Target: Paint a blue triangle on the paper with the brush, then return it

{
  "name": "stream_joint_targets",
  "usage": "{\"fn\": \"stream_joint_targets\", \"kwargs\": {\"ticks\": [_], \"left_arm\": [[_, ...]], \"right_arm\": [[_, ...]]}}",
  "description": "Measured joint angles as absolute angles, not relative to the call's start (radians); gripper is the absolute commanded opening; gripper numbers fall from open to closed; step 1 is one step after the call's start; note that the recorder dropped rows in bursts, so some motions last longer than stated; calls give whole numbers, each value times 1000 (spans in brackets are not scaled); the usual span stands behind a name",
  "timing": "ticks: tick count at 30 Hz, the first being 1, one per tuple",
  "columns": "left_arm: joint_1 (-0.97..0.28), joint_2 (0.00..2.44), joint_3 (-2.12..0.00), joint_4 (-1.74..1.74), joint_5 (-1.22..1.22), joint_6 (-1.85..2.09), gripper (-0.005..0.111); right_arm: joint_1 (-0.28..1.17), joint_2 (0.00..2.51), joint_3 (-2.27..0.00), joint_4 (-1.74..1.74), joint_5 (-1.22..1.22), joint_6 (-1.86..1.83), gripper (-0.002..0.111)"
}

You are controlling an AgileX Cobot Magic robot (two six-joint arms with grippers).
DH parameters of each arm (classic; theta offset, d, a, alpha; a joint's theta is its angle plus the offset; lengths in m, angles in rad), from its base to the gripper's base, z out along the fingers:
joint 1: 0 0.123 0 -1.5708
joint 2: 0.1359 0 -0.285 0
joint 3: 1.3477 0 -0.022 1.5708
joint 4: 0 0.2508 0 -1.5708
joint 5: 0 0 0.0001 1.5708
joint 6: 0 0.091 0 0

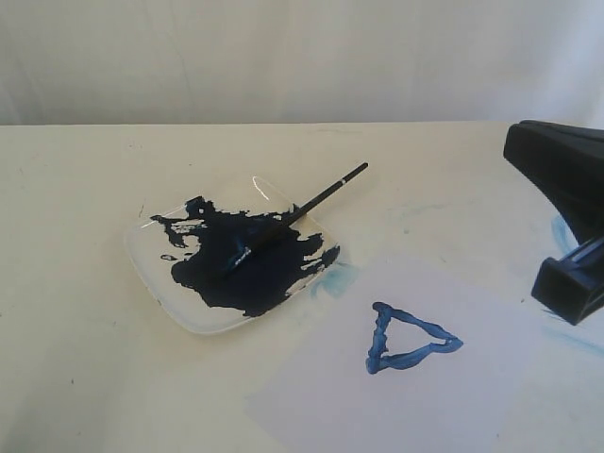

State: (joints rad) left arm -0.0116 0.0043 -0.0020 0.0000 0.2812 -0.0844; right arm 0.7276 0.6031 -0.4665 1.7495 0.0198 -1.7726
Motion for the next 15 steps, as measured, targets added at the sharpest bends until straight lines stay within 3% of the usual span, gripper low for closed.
{"fn": "stream_joint_targets", "kwargs": {"ticks": [15], "left_arm": [[-12,4,-2,0,266,-122,0]], "right_arm": [[728,603,-466,1750,20,-1773,0]]}}
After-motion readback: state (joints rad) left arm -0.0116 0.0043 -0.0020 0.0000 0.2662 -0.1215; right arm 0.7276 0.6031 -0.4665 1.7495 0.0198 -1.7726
